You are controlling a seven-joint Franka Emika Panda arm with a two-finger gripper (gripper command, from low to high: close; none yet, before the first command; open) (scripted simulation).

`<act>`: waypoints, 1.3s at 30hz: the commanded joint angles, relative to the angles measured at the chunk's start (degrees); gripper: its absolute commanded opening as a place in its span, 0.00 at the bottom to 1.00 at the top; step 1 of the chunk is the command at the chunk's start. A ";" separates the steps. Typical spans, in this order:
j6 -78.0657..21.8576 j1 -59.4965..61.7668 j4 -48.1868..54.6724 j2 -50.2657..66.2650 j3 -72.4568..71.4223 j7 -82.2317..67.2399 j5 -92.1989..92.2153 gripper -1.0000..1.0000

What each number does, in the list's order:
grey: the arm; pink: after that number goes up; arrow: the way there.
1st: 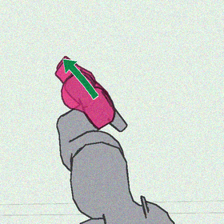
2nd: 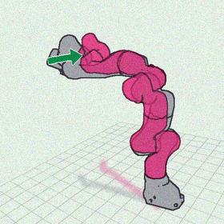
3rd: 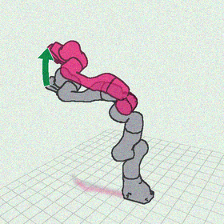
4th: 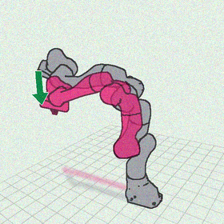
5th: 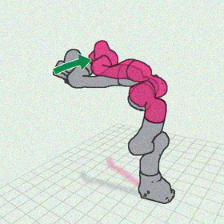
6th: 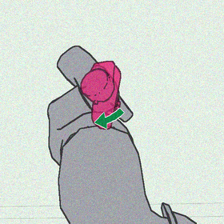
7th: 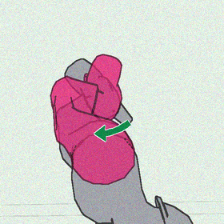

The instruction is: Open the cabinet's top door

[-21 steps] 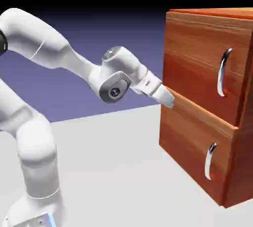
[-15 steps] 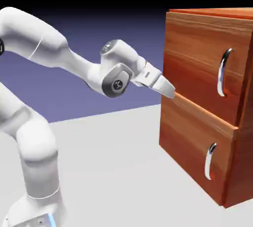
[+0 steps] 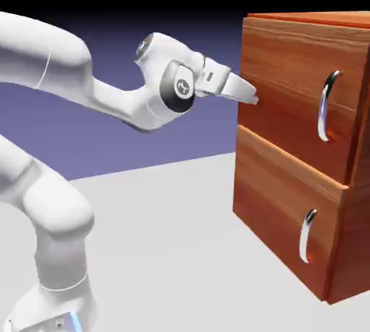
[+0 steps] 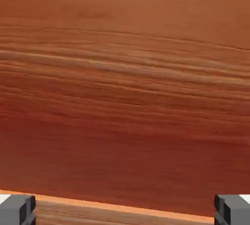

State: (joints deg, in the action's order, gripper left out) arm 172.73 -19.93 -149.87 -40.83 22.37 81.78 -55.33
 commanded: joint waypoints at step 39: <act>-2.24 -33.79 19.55 -14.34 39.30 69.07 -97.18 0.50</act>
State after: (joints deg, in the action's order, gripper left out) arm 170.50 -53.72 -130.32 -55.17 61.67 150.85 -152.51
